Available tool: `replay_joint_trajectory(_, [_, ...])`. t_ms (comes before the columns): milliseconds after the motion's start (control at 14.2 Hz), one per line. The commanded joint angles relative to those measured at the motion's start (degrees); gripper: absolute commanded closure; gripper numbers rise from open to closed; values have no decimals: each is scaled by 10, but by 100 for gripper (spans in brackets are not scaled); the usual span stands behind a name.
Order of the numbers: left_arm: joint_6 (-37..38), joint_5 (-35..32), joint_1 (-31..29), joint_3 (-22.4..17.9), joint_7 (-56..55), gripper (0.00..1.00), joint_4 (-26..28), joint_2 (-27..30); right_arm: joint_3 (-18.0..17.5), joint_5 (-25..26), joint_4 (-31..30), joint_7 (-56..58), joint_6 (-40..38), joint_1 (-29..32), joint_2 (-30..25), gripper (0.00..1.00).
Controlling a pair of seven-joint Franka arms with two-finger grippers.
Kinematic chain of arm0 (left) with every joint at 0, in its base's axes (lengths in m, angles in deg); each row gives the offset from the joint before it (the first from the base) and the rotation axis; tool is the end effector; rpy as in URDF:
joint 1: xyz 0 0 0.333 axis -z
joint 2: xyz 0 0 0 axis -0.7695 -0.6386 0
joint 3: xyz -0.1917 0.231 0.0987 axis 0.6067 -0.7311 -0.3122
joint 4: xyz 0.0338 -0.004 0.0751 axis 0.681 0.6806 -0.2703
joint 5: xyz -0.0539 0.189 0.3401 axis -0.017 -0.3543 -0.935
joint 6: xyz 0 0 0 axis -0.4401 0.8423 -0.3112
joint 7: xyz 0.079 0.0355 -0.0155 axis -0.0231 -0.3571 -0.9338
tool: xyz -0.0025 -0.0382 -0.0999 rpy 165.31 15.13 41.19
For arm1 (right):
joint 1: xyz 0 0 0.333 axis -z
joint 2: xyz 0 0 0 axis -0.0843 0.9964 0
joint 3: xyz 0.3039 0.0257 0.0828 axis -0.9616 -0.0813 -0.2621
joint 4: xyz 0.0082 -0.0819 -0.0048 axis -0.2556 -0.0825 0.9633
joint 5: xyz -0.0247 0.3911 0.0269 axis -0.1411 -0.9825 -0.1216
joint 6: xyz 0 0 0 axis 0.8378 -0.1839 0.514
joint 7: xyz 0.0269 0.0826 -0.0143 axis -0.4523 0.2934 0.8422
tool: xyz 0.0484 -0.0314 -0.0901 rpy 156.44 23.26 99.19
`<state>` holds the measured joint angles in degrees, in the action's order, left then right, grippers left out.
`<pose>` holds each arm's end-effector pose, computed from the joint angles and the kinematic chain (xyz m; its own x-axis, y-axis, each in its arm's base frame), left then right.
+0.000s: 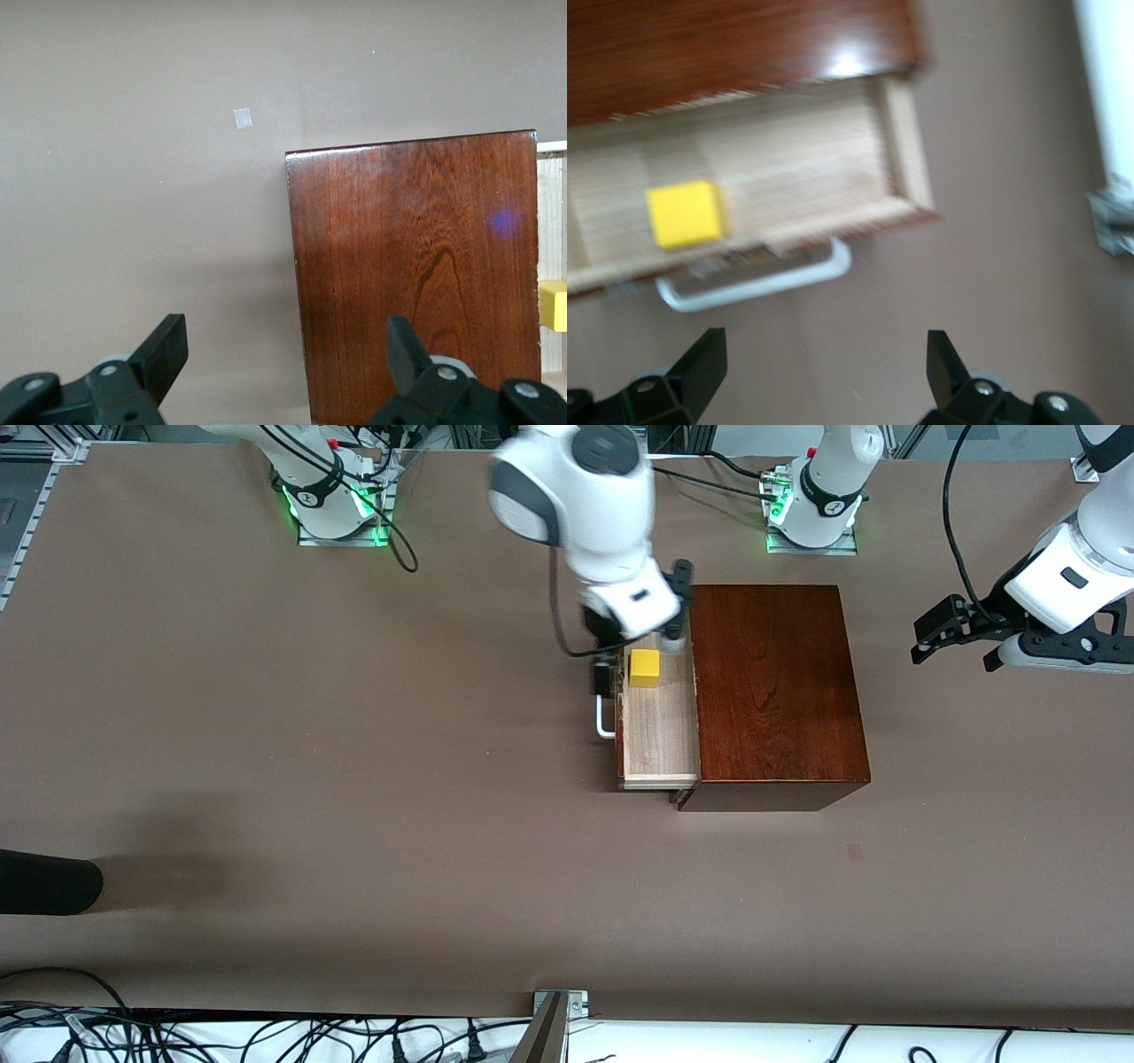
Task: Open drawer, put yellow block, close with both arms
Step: 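Withdraw the right gripper while the left gripper moves to the drawer front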
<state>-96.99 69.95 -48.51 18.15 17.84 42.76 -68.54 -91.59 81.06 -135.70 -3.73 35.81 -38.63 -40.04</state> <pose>0.5420 -0.0343 0.5827 0.9977 -0.0676 -0.0028 -0.0676 -0.9976 0.0142 0.5173 0.5373 0.5106 0.2492 0.9574 0.1460 0.9461 -0.2729 0.1746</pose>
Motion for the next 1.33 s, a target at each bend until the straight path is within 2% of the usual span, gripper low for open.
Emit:
replay_joint_trajectory(0, [8,7,0,-1,18,0,-23,-11,-7,-34,-19,3,0,89,-51,0])
replay_joint_trajectory(140, [8,9,1,-1,17,0,-27,-16,-16,-93,-32,9,-12,185,-95,0])
replay_joint_trajectory(211, [12,12,2,0,17,0,-30,-17,-13,-117,-67,10,-27,210,-136,0])
replay_joint_trajectory(351, [35,15,12,5,21,0,-31,-17,-12,-123,-144,-4,-33,273,-211,0])
replay_joint_trajectory(491, [61,51,37,17,60,0,-31,-27,-11,-127,-218,-42,-35,329,-281,0])
replay_joint_trajectory(702, [80,79,101,30,182,0,-31,-62,12,-127,-314,-107,-92,348,-381,0])
replay_joint_trajectory(842, [107,131,159,30,195,0,-39,-99,22,-122,-330,-125,-119,348,-405,0])
replay_joint_trajectory(912, [117,144,199,31,195,0,-54,-119,37,-122,-332,-127,-136,348,-407,0])
replay_joint_trajectory(1053, [149,147,269,32,195,0,-118,-183,54,-119,-342,-130,-151,348,-408,0])
replay_joint_trajectory(1123, [157,141,289,32,201,0,-152,-215,57,-115,-350,-145,-150,348,-412,0])
replay_joint_trajectory(1263, [144,142,315,34,255,0,-185,-262,60,-108,-352,-172,-147,348,-411,0])
